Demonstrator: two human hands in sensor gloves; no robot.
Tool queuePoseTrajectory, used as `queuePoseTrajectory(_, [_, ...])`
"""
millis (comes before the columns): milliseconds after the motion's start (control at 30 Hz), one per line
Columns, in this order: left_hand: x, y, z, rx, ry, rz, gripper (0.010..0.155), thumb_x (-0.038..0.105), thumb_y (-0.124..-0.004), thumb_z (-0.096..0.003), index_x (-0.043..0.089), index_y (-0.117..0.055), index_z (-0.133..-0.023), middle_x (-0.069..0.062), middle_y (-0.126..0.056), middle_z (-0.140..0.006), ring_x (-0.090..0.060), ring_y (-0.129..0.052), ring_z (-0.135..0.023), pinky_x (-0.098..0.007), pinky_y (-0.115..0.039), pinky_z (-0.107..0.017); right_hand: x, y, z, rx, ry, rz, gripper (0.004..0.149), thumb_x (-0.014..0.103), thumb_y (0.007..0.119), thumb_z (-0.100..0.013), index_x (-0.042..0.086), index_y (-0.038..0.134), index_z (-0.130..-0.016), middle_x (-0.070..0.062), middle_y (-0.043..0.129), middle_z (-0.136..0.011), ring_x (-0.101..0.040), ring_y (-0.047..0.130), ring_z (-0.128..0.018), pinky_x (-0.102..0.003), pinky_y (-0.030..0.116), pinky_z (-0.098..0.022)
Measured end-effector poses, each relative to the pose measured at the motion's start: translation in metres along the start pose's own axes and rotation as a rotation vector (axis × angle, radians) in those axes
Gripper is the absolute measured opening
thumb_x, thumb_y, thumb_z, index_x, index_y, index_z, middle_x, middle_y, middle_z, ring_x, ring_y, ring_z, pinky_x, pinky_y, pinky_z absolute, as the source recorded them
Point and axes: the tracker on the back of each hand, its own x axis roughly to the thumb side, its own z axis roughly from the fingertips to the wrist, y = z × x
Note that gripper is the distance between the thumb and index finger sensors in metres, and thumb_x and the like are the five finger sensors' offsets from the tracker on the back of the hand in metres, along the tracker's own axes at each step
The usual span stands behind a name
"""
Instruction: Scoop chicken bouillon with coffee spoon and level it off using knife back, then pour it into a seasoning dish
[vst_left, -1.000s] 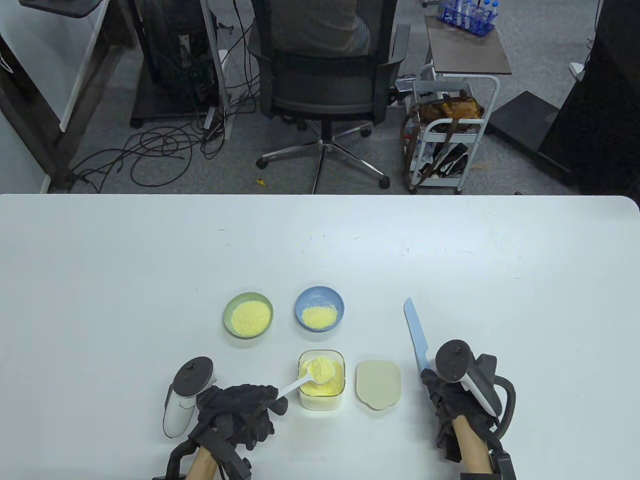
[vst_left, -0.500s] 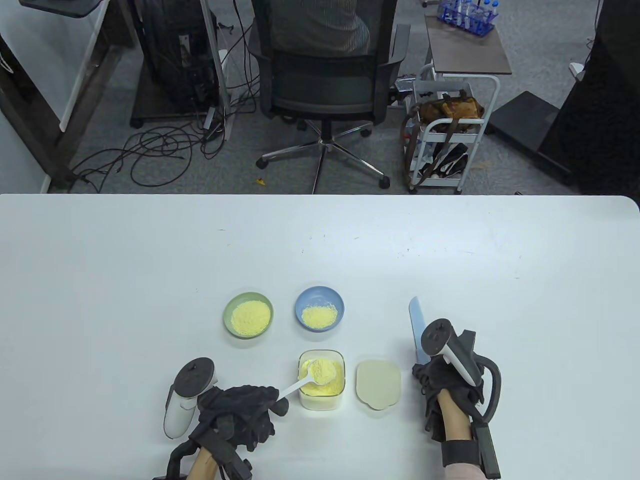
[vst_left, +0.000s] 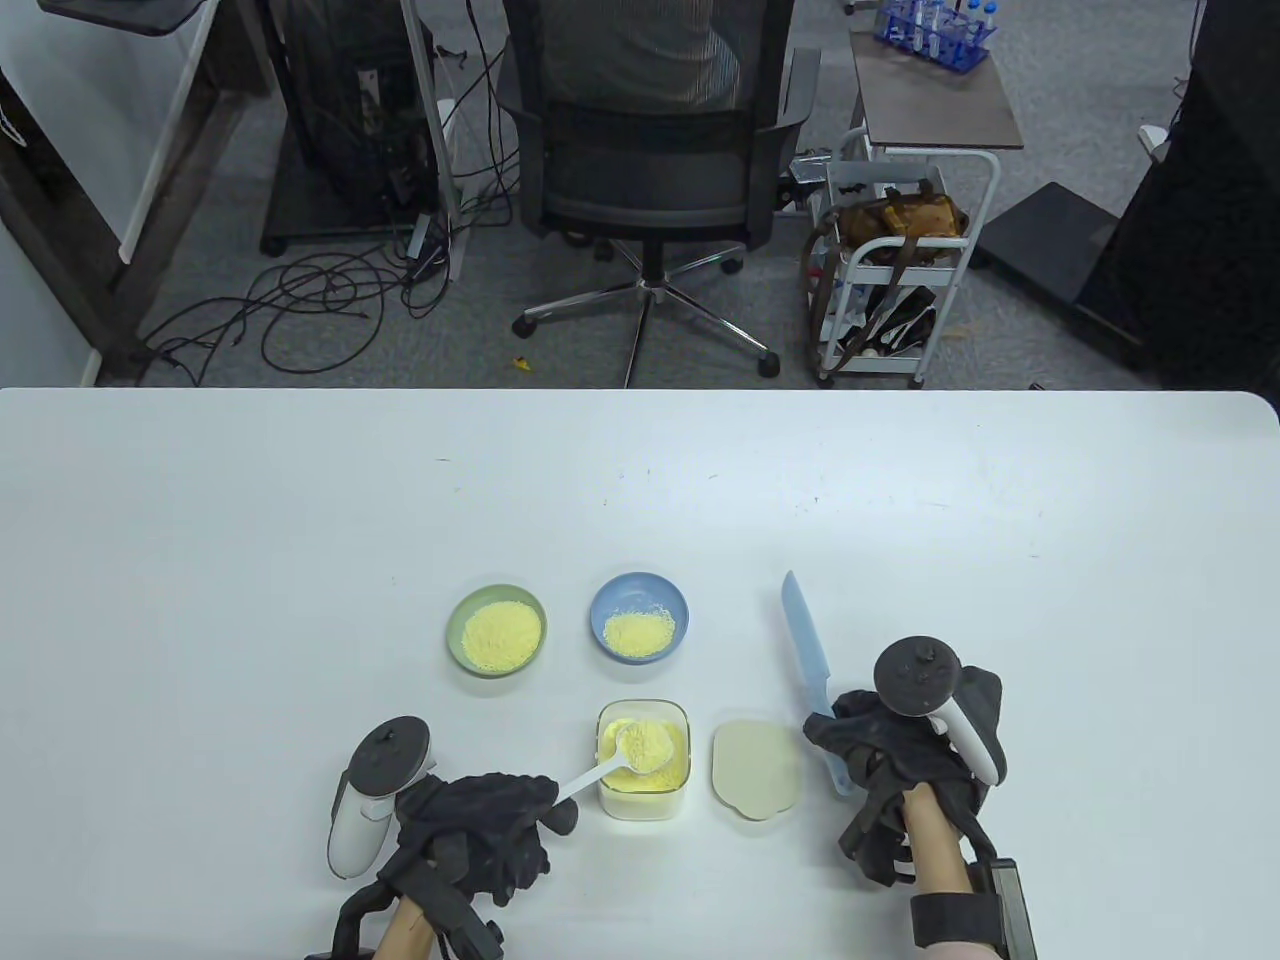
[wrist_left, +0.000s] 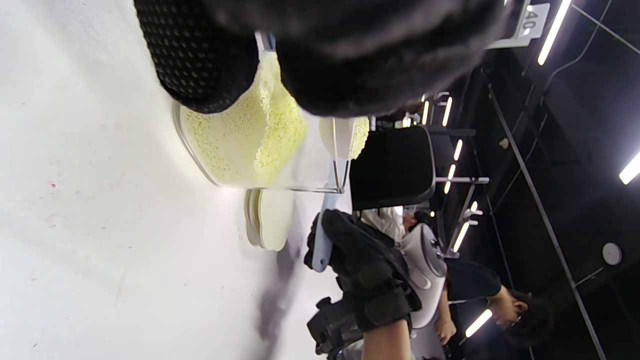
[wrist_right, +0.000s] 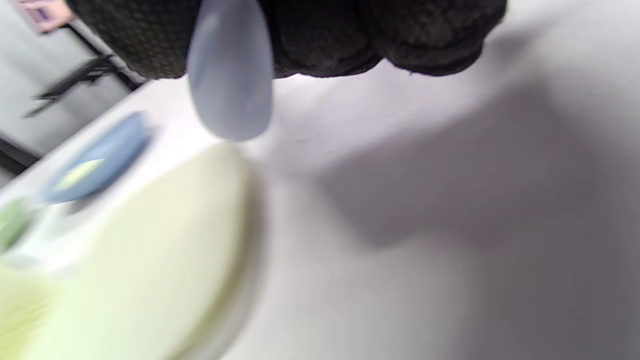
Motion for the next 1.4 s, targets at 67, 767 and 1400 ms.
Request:
queuePoseTrajectory(67, [-0.001,0.000,0.000,0.002,0.005,0.001,0.048,0.035,-0.070,-0.0519,-0.009,-0.085,-0.066,-0.001,-0.099,-0.014,-0.001,-0.090,0.009,-0.031,-0.085,-0.035,0.015,0.003,0.008,0.061,-0.101,-0.009,0.044,0.035,0.080,-0.045,0.002,0.075,-0.073,-0.021,0.082,-0.061,-0.038,0.079,-0.043,-0.072,0.039,-0.065])
queuePoseTrajectory(767, [0.001,0.001,0.001,-0.022,-0.025,0.070,0.049,0.033,-0.070,-0.0514,-0.011,-0.081,-0.068,-0.002,-0.100,-0.013,-0.001,-0.090,0.011,-0.030,-0.085,-0.035,0.102,0.048,0.039,0.312,-0.425,0.183,0.043,0.036,0.081,-0.045,0.003,0.077,-0.072,-0.019,0.084,-0.059,-0.037,0.082,-0.041,-0.072,0.042,-0.064])
queuePoseTrajectory(1400, [0.002,0.003,0.003,-0.031,-0.034,0.084,0.049,0.033,-0.071,-0.0513,-0.011,-0.082,-0.068,-0.002,-0.100,-0.013,-0.001,-0.090,0.011,-0.030,-0.085,-0.035,0.052,0.015,0.033,0.172,-0.282,0.078,0.043,0.035,0.081,-0.045,0.002,0.077,-0.072,-0.020,0.084,-0.059,-0.037,0.081,-0.041,-0.072,0.042,-0.065])
